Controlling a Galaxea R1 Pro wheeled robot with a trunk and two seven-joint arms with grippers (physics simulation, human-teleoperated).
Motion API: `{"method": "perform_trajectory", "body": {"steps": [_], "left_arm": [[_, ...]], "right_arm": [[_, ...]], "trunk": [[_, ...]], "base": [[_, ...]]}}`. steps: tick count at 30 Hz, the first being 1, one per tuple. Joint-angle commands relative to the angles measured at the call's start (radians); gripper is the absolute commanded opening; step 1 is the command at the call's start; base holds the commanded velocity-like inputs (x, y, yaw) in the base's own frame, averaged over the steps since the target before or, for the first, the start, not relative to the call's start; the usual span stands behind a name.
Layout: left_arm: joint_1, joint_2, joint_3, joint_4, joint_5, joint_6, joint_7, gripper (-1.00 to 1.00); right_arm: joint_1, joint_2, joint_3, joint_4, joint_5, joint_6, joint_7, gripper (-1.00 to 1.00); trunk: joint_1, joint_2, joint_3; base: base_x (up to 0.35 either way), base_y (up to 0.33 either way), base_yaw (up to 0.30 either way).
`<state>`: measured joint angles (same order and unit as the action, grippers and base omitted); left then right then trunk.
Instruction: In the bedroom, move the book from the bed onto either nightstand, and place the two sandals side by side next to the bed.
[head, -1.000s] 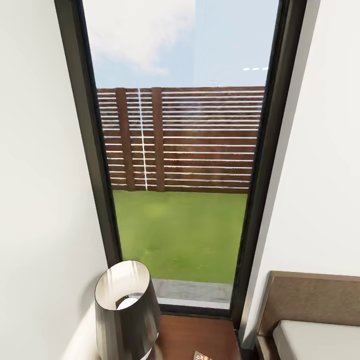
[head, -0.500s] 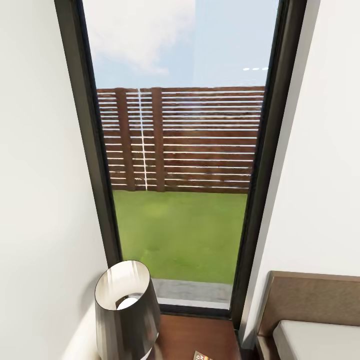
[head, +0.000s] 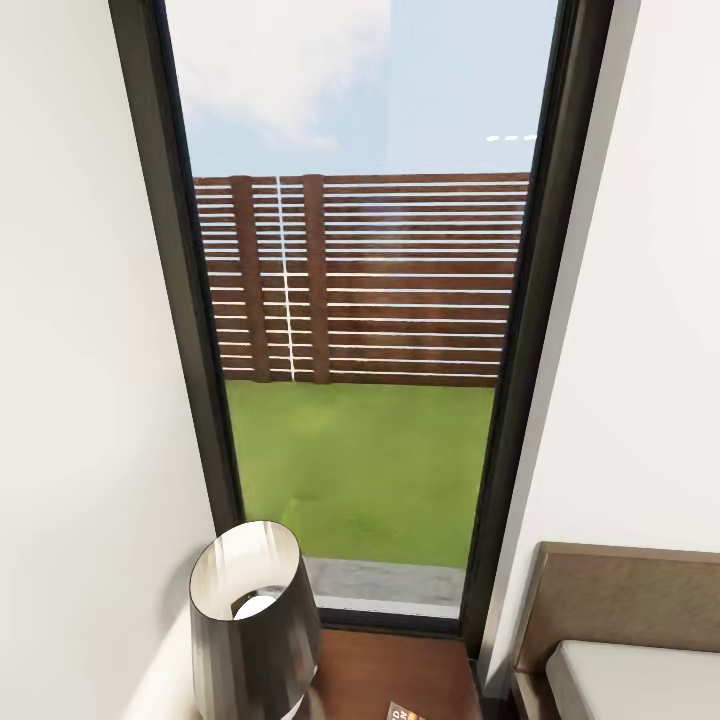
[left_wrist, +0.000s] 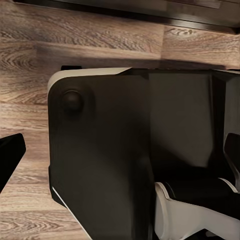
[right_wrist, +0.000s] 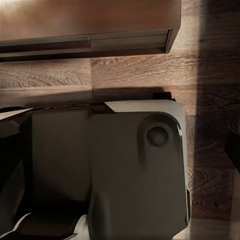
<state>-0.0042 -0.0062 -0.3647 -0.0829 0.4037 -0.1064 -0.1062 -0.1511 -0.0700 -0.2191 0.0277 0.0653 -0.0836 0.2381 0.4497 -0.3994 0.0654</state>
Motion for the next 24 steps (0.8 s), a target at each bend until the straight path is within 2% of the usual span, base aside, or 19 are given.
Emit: {"method": "perform_trajectory", "body": {"steps": [1,24], "left_arm": [[0.000,0.000,-0.008,0.002,0.010,-0.004,-0.003,1.00],[0.000,0.000,-0.008,0.002,0.010,-0.004,-0.003,1.00]], "right_arm": [[-0.001,-0.001,-0.008,0.003,0.007,-0.005,0.003,1.00],[-0.001,-0.001,-0.008,0.003,0.007,-0.005,0.003,1.00]], "trunk": [[0.000,-0.001,0.000],[0.000,-0.001,0.000]], "base": [[0.000,0.000,0.000],[0.000,0.000,0.000]]}}
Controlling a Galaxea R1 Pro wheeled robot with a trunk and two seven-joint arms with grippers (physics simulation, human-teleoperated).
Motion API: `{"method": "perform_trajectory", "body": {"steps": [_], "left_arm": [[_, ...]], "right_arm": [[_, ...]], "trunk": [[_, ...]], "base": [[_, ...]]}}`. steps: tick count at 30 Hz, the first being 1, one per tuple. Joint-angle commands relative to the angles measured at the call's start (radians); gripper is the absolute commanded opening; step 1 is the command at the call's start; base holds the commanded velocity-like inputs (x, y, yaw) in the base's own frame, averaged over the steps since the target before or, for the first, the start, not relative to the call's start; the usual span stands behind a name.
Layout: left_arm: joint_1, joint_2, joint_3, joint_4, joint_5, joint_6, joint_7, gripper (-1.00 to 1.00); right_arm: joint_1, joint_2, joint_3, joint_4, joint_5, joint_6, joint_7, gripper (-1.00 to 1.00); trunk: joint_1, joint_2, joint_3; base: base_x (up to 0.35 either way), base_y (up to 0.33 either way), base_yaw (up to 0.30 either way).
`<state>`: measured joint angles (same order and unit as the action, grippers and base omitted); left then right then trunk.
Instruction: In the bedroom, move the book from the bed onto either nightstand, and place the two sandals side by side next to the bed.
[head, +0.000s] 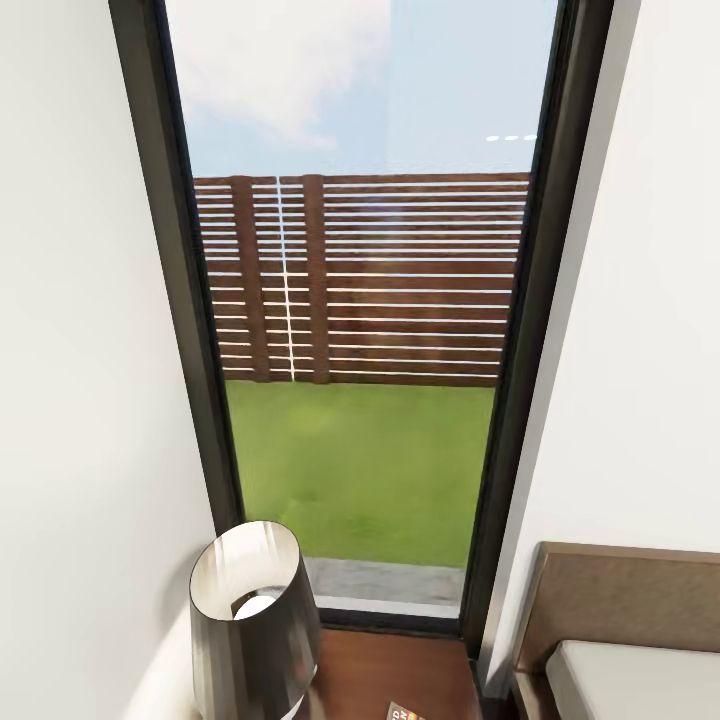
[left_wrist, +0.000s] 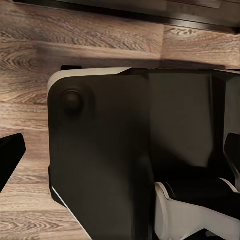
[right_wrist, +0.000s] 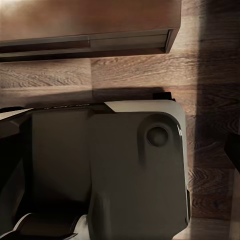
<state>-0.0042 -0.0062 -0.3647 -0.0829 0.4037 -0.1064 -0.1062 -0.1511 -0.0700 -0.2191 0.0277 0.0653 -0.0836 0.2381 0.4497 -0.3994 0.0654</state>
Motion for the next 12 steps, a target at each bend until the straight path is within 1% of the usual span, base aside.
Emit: {"method": "perform_trajectory", "body": {"steps": [1,12], "left_arm": [[0.000,0.000,-0.008,0.002,0.010,-0.004,-0.003,1.00],[0.000,0.000,-0.008,0.002,0.010,-0.004,-0.003,1.00]], "right_arm": [[-0.001,-0.001,-0.008,0.003,0.007,-0.005,0.003,1.00],[-0.001,-0.001,-0.008,0.003,0.007,-0.005,0.003,1.00]], "trunk": [[0.000,-0.001,0.000],[0.000,-0.001,0.000]], "base": [[0.000,0.000,0.000],[0.000,0.000,0.000]]}}
